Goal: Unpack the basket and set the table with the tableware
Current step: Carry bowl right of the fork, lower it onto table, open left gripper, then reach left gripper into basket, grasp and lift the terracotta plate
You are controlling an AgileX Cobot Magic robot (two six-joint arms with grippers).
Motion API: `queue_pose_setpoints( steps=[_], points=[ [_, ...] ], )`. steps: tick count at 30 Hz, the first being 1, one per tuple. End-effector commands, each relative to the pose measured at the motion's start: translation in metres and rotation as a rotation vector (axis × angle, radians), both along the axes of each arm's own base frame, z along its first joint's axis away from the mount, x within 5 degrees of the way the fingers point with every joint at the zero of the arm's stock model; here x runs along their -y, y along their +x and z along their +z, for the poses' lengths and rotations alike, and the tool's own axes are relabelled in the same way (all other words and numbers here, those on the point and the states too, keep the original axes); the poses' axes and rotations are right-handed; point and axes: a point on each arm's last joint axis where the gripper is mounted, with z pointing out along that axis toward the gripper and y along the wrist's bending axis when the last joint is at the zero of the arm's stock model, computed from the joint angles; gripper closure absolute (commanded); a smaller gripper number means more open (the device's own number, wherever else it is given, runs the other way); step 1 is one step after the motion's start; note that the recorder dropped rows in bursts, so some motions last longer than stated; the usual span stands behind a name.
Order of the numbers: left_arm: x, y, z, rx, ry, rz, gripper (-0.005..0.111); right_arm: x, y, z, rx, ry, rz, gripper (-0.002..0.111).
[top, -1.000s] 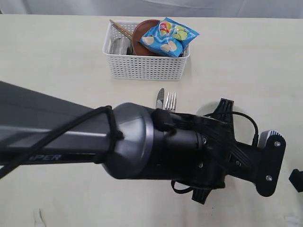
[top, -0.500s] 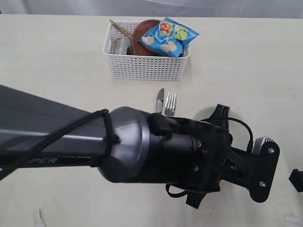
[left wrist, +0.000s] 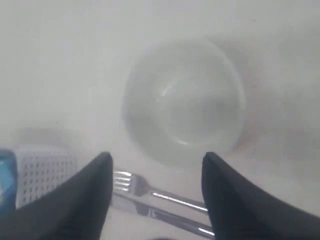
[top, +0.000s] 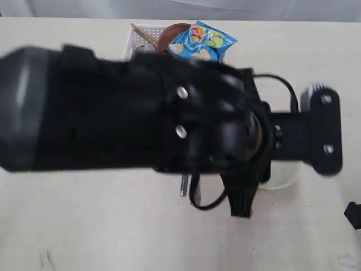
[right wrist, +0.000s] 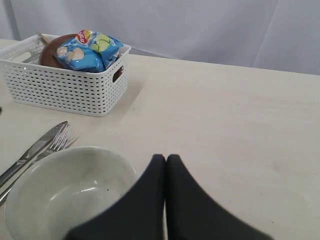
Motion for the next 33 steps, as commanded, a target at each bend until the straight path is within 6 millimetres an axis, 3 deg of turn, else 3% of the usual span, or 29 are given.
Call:
queue_pose_setpoints(
  steps=[1,6,10,18,23,29,33],
  points=[
    [-0.041,0.05,0.037,-0.082,-0.242,0.348,0.055,0.0,0.0,0.0,0.008,-0.006,0.001,0.109],
    [-0.095,0.127,0.061,-0.116,-0.584,0.647,0.055,0.0,0.0,0.0,0.008,-0.006,0.001,0.109],
    [-0.118,0.168,0.049,-0.191,-0.744,0.774,0.055,0.0,0.0,0.0,0.008,-0.006,0.001,0.109],
    [-0.135,0.242,0.008,-0.215,-0.669,0.98,0.056,0.0,0.0,0.0,0.008,-0.006,0.001,0.109],
    [-0.129,0.286,-0.011,-0.378,-0.702,1.028,0.069,0.0,0.0,0.0,0.008,-0.006,0.001,0.109],
    [-0.138,0.333,-0.024,-0.737,-0.761,0.943,0.058,0.0,0.0,0.0,0.008,-0.006,0.001,0.109],
    [-0.153,0.348,-0.037,-0.728,-0.681,0.878,0.058,0.0,0.0,0.0,0.008,-0.006,0.001,0.109]
  ],
)
